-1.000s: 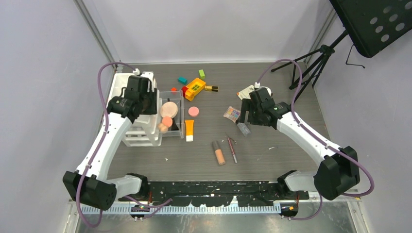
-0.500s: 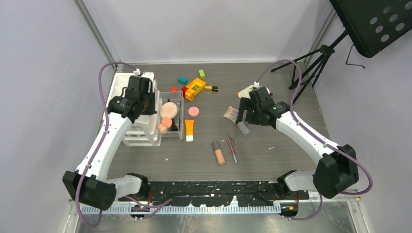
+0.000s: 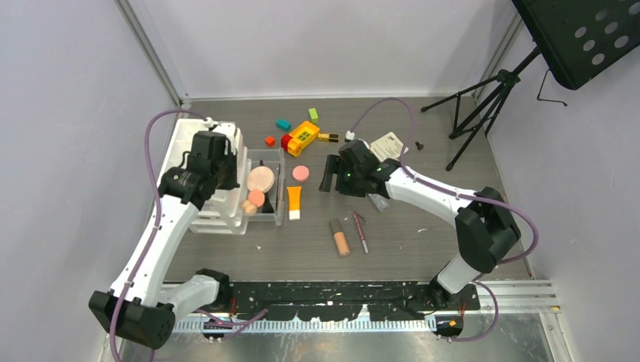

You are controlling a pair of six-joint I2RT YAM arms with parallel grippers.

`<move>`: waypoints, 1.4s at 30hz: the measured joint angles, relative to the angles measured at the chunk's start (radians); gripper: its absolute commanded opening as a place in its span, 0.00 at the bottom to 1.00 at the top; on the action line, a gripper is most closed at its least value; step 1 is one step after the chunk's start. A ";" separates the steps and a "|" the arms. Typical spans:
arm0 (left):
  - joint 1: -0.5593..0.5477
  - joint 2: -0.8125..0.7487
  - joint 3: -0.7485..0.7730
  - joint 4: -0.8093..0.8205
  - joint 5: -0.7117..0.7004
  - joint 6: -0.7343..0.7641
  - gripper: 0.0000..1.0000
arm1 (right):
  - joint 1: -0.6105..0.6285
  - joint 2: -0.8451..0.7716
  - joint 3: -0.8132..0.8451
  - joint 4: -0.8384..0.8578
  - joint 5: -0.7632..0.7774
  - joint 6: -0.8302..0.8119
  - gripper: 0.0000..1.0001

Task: Organize the makeup
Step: Close the drawer in the storage box.

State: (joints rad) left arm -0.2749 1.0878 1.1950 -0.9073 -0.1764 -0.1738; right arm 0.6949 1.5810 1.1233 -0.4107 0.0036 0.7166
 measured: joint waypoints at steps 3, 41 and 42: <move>0.000 -0.050 -0.053 0.048 -0.003 0.003 0.00 | 0.028 0.047 0.000 0.079 0.019 0.058 0.83; 0.000 -0.107 -0.107 0.100 0.002 0.000 0.00 | 0.329 0.601 0.623 0.149 0.078 0.130 0.82; 0.000 -0.107 -0.108 0.100 0.003 0.000 0.00 | 0.329 0.603 0.623 0.161 0.064 0.133 0.82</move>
State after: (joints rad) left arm -0.2745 0.9810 1.0874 -0.8074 -0.1738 -0.1738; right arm 1.0237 2.1841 1.7458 -0.2497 0.0673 0.8497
